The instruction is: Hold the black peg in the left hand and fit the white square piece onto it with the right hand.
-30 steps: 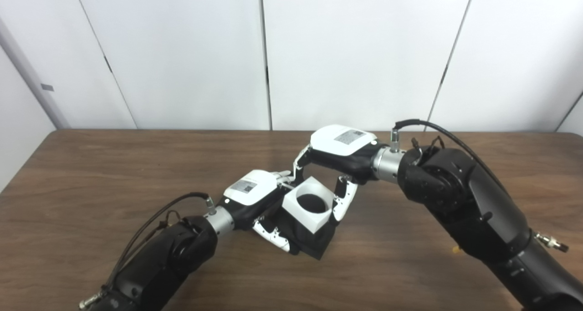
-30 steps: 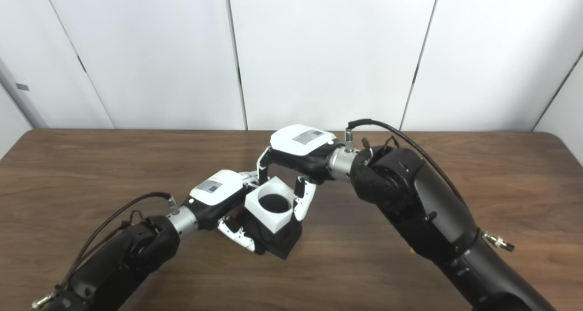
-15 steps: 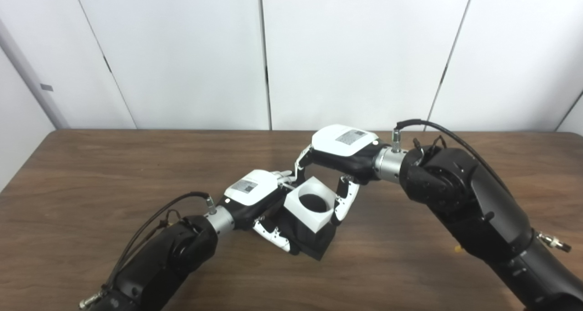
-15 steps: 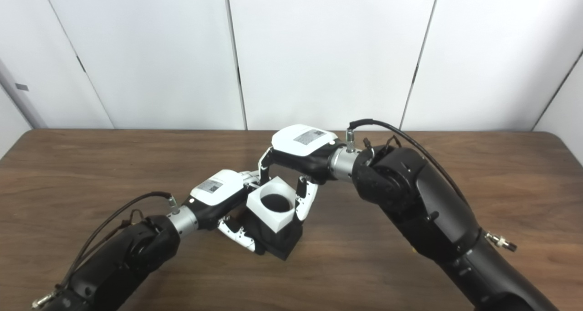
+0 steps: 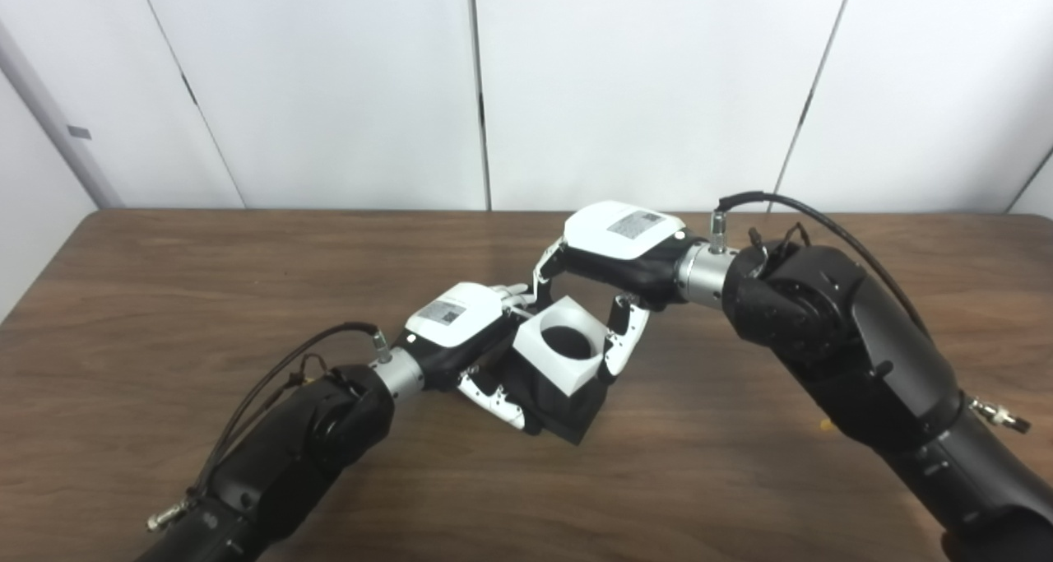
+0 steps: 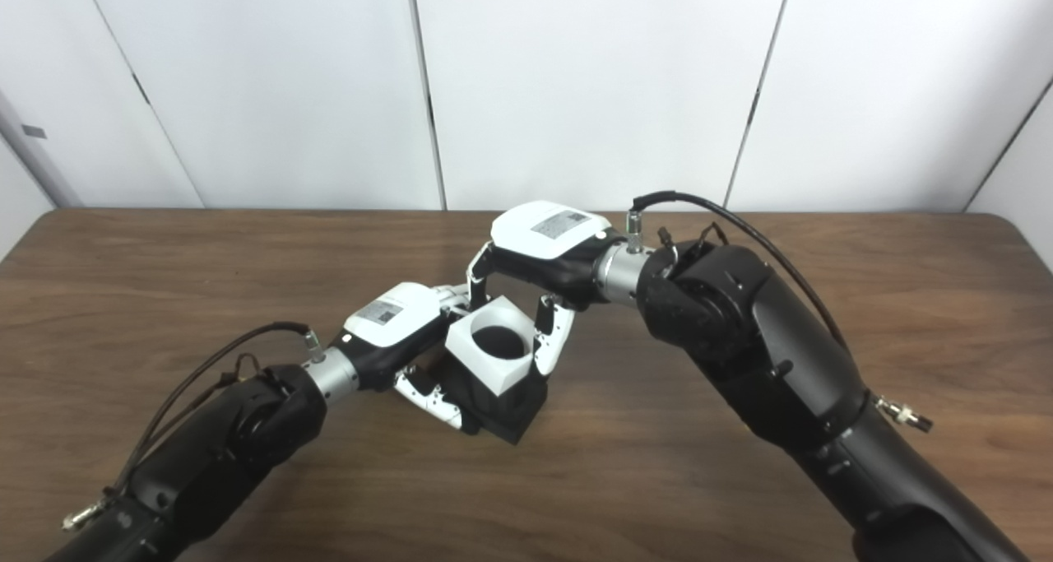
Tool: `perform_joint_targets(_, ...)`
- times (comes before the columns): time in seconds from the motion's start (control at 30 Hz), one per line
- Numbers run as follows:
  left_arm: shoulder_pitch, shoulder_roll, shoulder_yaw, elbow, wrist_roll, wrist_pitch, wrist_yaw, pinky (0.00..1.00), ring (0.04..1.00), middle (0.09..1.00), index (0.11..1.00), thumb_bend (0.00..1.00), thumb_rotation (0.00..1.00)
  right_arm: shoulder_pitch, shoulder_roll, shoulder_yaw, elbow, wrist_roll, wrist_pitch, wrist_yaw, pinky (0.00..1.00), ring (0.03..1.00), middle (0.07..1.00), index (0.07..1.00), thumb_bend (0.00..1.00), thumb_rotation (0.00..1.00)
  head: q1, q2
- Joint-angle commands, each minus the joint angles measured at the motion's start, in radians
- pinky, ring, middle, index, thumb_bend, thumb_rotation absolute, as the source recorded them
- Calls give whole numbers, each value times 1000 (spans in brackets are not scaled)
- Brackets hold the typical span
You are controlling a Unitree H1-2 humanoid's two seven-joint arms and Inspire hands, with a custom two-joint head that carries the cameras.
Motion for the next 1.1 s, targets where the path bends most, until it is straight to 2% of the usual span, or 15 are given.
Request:
perform_joint_targets(0.0,51,-6,-60,27,54,21,-107,937,960,909,489,521,78,-19,-8,0,-8,5,-36,-4,816,812,745,479,523,135,3,2)
perform_joint_targets(0.57,54,-12,-65,20,53,34,-117,940,970,913,489,521,79,-19,7,48,4,-16,-34,17,816,827,751,480,523,137,5,10)
perform_joint_targets(1.07,54,-7,-60,9,48,34,-119,934,961,910,489,521,78,0,-4,64,21,-16,-33,28,814,817,746,484,519,142,6,17)
